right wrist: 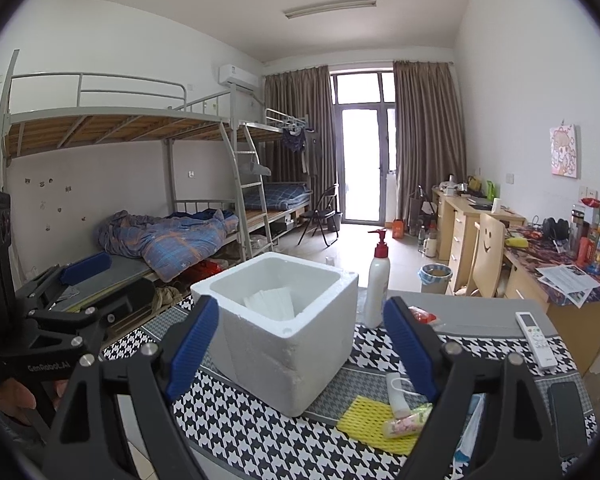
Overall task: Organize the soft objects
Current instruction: 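Withdraw both tools from foam box back toward the table items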
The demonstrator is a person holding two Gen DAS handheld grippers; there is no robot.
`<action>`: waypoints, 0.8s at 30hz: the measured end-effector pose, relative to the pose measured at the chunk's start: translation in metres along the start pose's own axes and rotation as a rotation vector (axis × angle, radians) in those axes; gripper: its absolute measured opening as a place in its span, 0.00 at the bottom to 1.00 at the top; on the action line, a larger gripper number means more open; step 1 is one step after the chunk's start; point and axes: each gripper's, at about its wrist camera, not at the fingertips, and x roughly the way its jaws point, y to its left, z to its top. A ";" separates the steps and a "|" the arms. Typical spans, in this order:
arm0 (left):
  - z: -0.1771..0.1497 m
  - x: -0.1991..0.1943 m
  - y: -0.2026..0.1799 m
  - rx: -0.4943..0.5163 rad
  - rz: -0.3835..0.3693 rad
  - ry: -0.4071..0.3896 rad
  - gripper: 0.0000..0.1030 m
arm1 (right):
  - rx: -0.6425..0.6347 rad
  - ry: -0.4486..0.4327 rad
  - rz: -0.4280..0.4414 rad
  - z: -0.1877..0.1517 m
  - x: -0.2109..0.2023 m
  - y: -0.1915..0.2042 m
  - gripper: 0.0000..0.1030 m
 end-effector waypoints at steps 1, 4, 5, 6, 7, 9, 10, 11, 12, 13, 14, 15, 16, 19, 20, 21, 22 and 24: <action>-0.001 0.000 0.000 -0.003 -0.007 0.001 0.99 | 0.004 -0.001 0.000 0.000 -0.001 -0.001 0.85; -0.005 -0.001 -0.002 0.001 -0.021 0.002 0.99 | 0.012 -0.005 -0.006 -0.005 -0.004 -0.003 0.88; -0.006 -0.001 -0.003 0.004 -0.027 0.002 0.99 | 0.015 -0.006 -0.009 -0.004 -0.004 -0.004 0.89; -0.007 -0.001 -0.005 0.005 -0.030 0.004 0.99 | 0.017 -0.006 -0.012 -0.005 -0.005 -0.005 0.89; -0.009 0.000 -0.006 0.005 -0.034 0.007 0.99 | 0.019 -0.006 -0.014 -0.005 -0.006 -0.006 0.89; -0.012 0.001 -0.008 0.004 -0.046 0.010 0.99 | 0.022 -0.009 -0.022 -0.008 -0.008 -0.008 0.89; -0.013 0.000 -0.008 0.002 -0.051 0.009 0.99 | 0.024 -0.009 -0.025 -0.009 -0.009 -0.010 0.89; -0.015 0.001 -0.009 0.002 -0.055 0.009 0.99 | 0.026 -0.010 -0.028 -0.011 -0.011 -0.011 0.89; -0.016 0.001 -0.010 0.001 -0.063 0.009 0.99 | 0.031 -0.011 -0.035 -0.013 -0.012 -0.013 0.89; -0.018 0.002 -0.010 -0.001 -0.067 0.009 0.99 | 0.035 -0.011 -0.040 -0.014 -0.012 -0.014 0.89; -0.019 0.002 -0.011 -0.003 -0.066 0.010 0.99 | 0.042 -0.007 -0.046 -0.016 -0.013 -0.016 0.89; -0.020 0.002 -0.012 0.000 -0.069 0.012 0.99 | 0.045 -0.003 -0.052 -0.018 -0.012 -0.015 0.89; -0.021 0.003 -0.013 0.000 -0.073 0.014 0.99 | 0.045 0.001 -0.059 -0.019 -0.012 -0.017 0.89; -0.023 0.004 -0.017 -0.002 -0.086 0.018 0.99 | 0.049 0.004 -0.081 -0.022 -0.014 -0.021 0.89; -0.023 0.004 -0.017 -0.003 -0.090 0.016 0.99 | 0.052 0.005 -0.081 -0.023 -0.015 -0.023 0.89; -0.023 0.004 -0.017 -0.004 -0.095 0.014 0.99 | 0.053 0.006 -0.082 -0.024 -0.016 -0.024 0.89; -0.024 0.004 -0.018 -0.003 -0.099 0.014 0.99 | 0.053 0.005 -0.087 -0.025 -0.017 -0.024 0.89; -0.025 0.007 -0.021 0.001 -0.105 0.017 0.99 | 0.053 0.006 -0.100 -0.026 -0.018 -0.026 0.89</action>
